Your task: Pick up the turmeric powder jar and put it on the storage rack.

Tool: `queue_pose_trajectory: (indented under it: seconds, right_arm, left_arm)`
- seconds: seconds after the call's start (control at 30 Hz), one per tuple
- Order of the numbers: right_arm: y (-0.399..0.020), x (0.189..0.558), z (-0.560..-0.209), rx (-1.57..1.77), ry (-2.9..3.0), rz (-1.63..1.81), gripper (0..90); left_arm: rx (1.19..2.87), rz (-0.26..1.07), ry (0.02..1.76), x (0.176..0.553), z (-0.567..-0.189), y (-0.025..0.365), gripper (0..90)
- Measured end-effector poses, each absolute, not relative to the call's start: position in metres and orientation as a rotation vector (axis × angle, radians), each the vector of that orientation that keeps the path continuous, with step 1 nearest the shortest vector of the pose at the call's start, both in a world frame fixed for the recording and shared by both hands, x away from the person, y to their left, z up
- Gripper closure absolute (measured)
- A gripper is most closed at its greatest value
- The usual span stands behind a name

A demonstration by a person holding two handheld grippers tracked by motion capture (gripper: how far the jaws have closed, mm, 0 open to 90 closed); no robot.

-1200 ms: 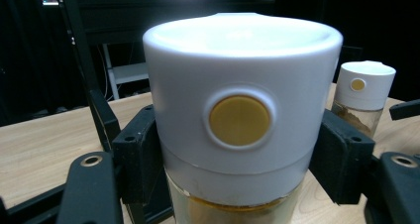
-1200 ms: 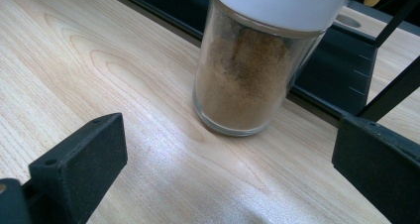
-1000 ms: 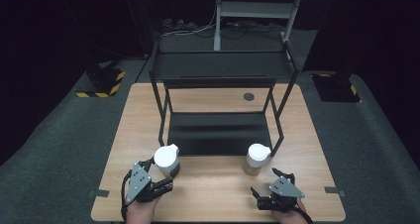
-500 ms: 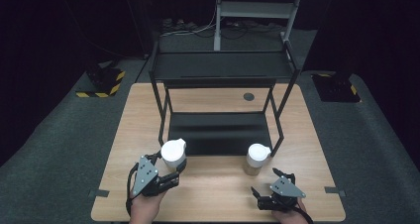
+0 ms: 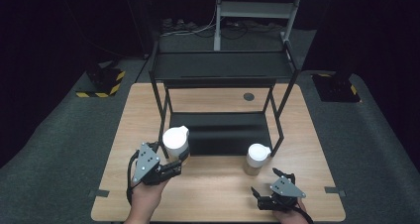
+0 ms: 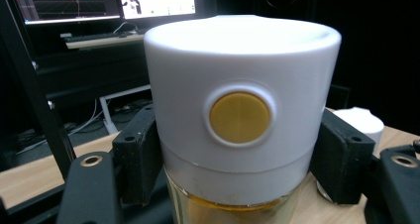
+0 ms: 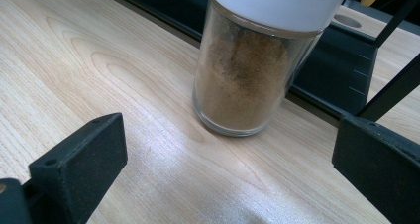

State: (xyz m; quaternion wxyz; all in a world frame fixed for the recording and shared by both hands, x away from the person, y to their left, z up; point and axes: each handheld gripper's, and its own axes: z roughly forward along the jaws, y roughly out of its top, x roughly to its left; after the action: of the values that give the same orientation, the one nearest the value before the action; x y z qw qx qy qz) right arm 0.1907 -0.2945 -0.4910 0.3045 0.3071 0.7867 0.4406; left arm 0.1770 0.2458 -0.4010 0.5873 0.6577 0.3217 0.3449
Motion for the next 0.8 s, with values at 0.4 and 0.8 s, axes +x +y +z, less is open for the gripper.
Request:
queue_pose_trajectory:
  seconds: [0.4, 0.8]
  right_arm:
    - [-0.295, 0.191, -0.491, 0.821, 2.081, 1.175, 0.0]
    - [-0.296, 0.191, -0.491, 0.821, 2.082, 1.177, 0.0]
  left_arm:
    - [1.521, 0.819, 0.726, 0.184, -0.378, 0.239, 30.5]
    - [1.514, 0.827, 0.702, 0.193, -0.356, 0.235, 30.5]
